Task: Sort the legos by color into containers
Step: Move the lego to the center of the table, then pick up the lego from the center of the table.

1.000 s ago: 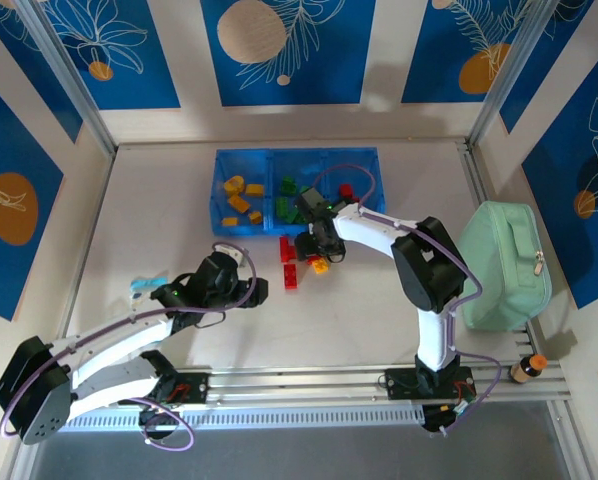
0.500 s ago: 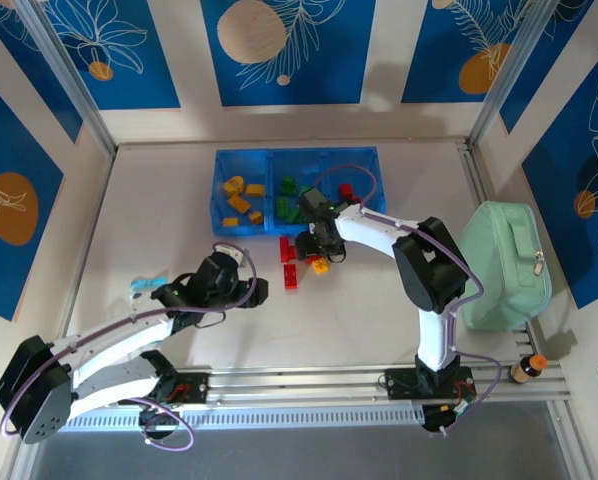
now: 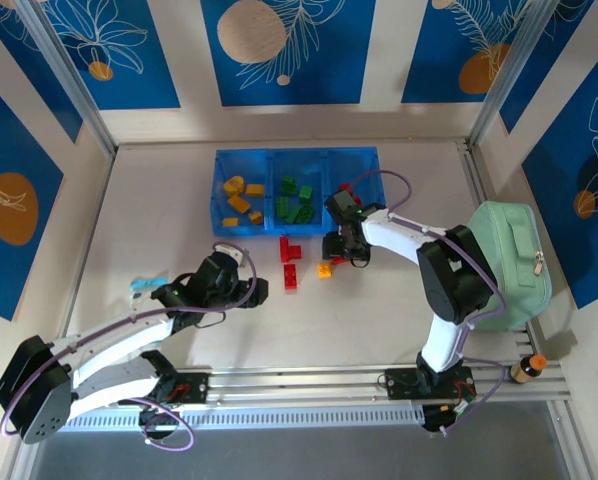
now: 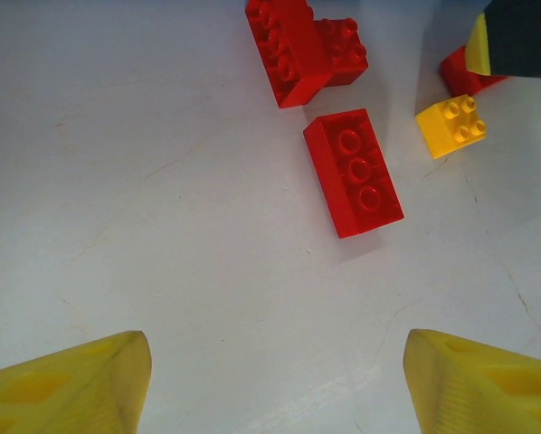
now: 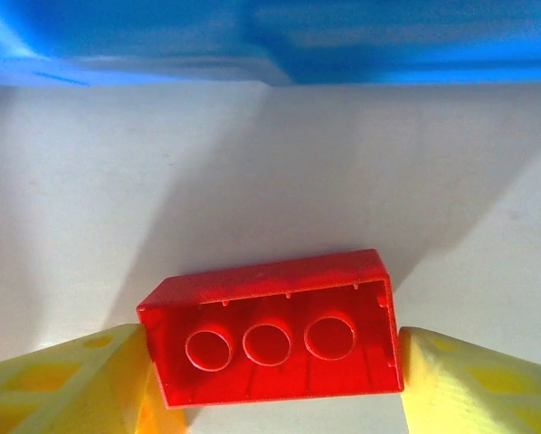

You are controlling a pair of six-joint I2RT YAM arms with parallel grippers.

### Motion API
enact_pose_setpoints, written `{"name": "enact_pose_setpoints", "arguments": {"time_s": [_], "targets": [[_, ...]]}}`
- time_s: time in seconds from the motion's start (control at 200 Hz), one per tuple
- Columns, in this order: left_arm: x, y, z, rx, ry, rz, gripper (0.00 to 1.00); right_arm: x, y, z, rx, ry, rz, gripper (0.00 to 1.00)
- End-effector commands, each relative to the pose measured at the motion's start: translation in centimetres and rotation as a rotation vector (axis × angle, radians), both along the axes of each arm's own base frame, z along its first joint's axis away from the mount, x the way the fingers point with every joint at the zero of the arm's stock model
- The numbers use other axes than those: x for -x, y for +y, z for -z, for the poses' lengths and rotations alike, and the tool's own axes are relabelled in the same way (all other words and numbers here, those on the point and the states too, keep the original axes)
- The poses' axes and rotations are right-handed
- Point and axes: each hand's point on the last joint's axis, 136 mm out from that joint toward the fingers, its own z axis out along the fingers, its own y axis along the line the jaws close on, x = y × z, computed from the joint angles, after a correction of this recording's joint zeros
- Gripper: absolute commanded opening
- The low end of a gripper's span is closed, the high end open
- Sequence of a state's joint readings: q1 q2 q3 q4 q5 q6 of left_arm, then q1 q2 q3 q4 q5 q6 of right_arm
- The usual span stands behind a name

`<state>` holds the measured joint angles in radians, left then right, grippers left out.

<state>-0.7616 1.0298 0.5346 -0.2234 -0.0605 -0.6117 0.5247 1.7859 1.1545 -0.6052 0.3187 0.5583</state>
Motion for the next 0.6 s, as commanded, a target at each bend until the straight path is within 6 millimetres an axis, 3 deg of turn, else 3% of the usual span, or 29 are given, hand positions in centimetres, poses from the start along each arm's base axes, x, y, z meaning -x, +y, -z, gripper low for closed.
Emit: {"name": "enact_pose_setpoints", "arguments": {"time_s": [0.0,0.215,0.59], "targets": [[-0.3,-0.3,-0.5,0.002,-0.023,0.005,0.74,2.0,-2.1,0.5,0.074,0.037,0.025,0.74],[-0.4,-0.5,-0.7,0.004,-0.024,0.007,0.74,1.1,-1.6,-0.6,0.070,0.010,-0.011,0.80],[-0.3,-0.2,-0.4,-0.006,-0.020,0.003,0.74,0.6,-0.9,1.3,0.073,0.062,-0.038,0.81]]}}
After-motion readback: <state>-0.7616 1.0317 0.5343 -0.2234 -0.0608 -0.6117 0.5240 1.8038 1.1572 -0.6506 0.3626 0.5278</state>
